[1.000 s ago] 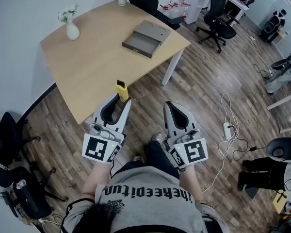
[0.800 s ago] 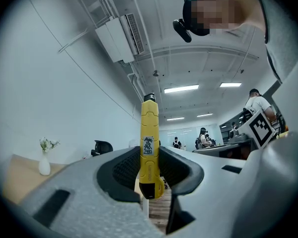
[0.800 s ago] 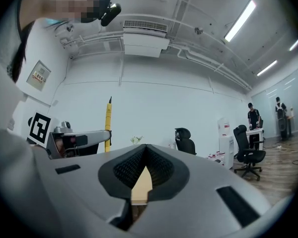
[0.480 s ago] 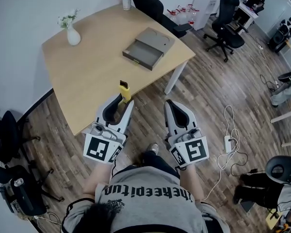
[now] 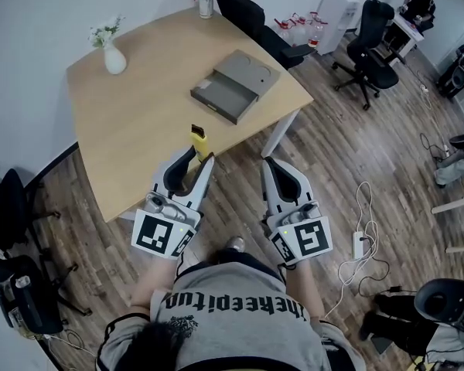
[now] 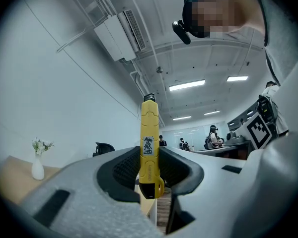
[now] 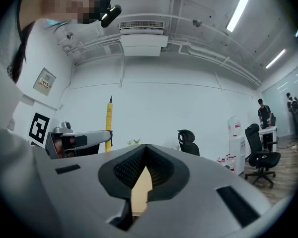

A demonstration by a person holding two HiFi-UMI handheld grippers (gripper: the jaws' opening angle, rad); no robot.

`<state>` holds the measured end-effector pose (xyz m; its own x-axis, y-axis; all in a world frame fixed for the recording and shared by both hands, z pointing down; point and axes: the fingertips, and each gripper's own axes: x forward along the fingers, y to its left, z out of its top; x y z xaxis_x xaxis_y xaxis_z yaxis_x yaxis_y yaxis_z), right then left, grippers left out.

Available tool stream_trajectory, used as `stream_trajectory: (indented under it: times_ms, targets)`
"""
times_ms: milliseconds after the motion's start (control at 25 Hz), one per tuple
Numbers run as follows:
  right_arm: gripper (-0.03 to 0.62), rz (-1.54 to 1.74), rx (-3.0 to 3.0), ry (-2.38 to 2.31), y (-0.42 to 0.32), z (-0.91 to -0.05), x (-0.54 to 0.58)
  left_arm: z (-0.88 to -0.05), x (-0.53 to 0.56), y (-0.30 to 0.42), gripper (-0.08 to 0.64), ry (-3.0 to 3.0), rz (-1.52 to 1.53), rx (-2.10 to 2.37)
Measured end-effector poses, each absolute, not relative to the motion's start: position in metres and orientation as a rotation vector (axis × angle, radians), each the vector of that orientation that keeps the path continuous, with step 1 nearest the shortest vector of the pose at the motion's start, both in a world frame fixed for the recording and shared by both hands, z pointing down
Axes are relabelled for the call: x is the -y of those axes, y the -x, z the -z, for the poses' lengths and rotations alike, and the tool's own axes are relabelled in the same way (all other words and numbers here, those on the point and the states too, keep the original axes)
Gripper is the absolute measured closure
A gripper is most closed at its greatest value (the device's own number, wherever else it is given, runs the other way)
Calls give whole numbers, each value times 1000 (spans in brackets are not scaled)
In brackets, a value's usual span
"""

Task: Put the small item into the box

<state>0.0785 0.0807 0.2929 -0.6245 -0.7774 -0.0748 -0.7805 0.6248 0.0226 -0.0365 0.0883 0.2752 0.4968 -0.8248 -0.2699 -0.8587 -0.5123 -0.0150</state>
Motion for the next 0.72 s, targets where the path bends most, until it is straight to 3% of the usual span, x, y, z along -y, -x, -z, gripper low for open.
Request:
stream_trajectory:
  times_ms: [720]
  targets:
    - [586,-35,-2792,1283,-108,-304,-27,-280,-37,8,442,2561,-329,-1514]
